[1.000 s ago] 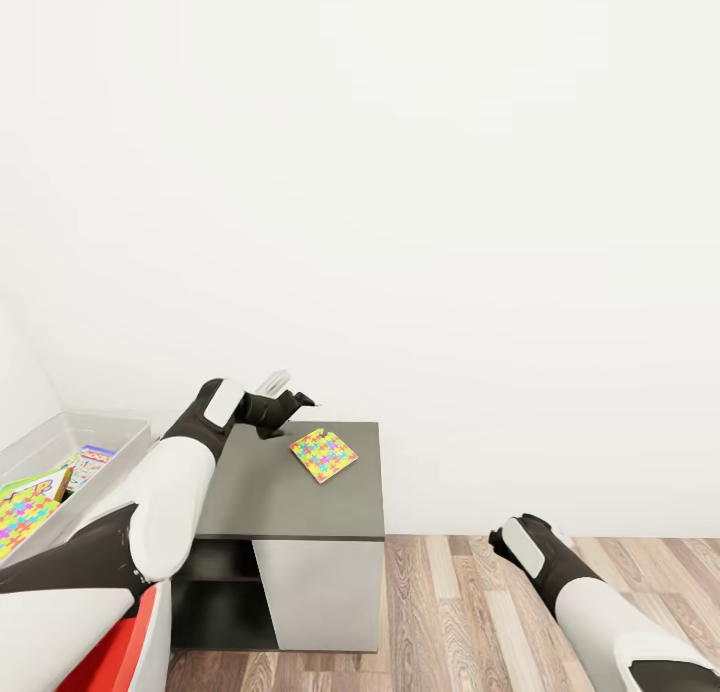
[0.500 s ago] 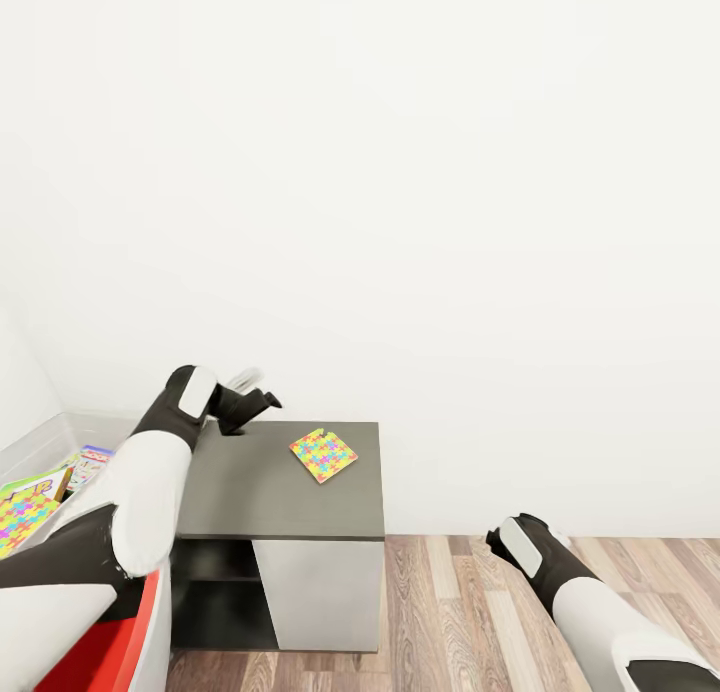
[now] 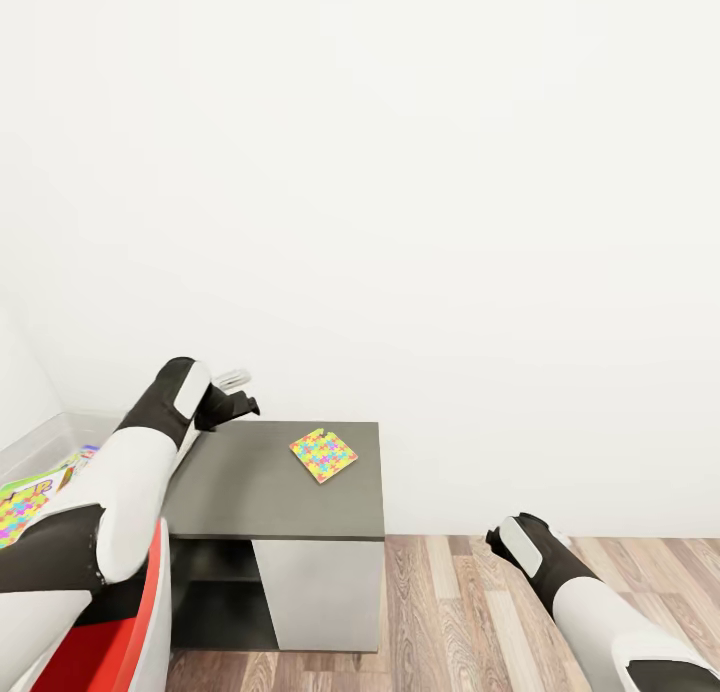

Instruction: Put all the toys in the child's room - the three board games (two on the bed and one on the table), the two jigsaw puzzles on the table, and the tennis ball on the table - inside the toy box on the table in the child's room.

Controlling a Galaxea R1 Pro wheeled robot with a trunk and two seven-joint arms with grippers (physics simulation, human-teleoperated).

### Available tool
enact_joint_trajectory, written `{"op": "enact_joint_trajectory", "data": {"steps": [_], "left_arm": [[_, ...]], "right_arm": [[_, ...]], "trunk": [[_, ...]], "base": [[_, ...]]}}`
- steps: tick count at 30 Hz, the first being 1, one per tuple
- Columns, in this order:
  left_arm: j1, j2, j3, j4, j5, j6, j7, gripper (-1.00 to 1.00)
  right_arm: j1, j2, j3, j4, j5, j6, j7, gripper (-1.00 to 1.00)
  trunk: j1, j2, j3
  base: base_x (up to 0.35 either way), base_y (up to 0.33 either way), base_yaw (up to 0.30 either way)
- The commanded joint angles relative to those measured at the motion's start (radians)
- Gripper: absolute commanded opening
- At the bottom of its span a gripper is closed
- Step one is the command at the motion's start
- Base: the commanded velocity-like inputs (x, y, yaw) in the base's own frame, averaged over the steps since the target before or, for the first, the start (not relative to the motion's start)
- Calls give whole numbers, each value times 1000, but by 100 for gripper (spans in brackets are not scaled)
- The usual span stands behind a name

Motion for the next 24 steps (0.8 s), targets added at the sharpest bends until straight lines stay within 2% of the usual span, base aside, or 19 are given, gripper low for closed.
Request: {"op": "enact_joint_trajectory", "data": {"steps": [1, 5, 9, 12, 16, 24], "left_arm": [[-1, 3, -3, -1, 11, 3, 10, 100], [-1, 10, -9, -1, 11, 3, 10, 100], [-2, 14, -20, -3, 10, 3, 10, 100], [-2, 17, -55, -2, 10, 3, 10, 100], [-2, 19, -81, -2, 10, 3, 9, 100], [-2, 20, -95, -1, 10, 3, 10, 100]], "right_arm": [[-1, 0, 0, -3, -5, 6, -6, 100], [-1, -1, 1, -3, -5, 23, -7, 100], [-1, 1, 0, -3, -4, 83, -7, 100], [-1, 1, -1, -4, -2, 108, -7, 100], [-1, 1, -1, -4, -2, 117, -7, 100], [-1, 2, -1, -4, -2, 121, -6, 100]], "trunk": [[1, -2, -2], [1, -2, -2], [1, -2, -2], [1, -2, -2], [1, -2, -2], [1, -2, -4]], "base": [[0, 0, 0], [0, 0, 0], [0, 0, 0], [21, 0, 0], [87, 16, 0], [129, 34, 0]]}}
